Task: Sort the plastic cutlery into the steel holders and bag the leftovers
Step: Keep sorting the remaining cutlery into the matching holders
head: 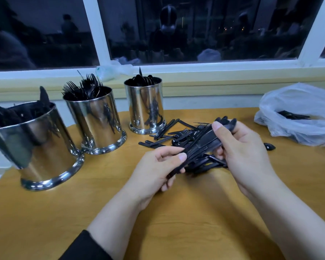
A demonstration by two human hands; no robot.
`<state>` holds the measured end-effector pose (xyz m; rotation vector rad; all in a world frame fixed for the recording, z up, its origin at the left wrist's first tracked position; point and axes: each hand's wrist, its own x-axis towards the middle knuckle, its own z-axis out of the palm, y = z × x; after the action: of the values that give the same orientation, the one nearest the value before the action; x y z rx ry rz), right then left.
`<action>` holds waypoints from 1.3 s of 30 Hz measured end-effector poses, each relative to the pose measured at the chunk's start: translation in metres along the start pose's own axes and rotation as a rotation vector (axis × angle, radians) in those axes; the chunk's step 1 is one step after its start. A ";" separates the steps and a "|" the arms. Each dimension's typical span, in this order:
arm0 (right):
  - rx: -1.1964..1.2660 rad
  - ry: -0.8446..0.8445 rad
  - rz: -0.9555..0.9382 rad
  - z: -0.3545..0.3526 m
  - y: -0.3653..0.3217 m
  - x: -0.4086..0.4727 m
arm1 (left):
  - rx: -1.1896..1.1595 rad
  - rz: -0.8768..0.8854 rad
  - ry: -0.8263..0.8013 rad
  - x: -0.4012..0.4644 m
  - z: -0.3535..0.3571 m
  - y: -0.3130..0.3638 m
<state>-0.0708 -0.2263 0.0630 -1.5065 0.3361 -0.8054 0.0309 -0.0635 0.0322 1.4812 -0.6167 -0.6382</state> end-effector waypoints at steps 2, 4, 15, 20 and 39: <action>-0.008 0.013 -0.022 0.015 -0.009 0.000 | -0.013 0.048 0.090 -0.010 -0.015 0.003; -0.046 0.000 -0.052 0.033 -0.021 0.000 | -0.043 0.100 0.149 -0.020 -0.030 0.008; -0.213 -0.122 -0.342 0.165 -0.118 0.012 | 0.112 0.362 0.598 -0.077 -0.150 0.041; -0.194 -0.205 -0.495 0.243 -0.155 0.019 | 0.086 0.288 0.703 -0.095 -0.196 0.032; -0.775 -0.463 -0.376 0.362 -0.082 0.043 | 0.090 0.210 0.663 -0.102 -0.240 0.022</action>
<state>0.1765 0.0274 0.1828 -2.4770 -0.0021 -0.6045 0.1325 0.1764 0.0546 1.5699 -0.2743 0.0596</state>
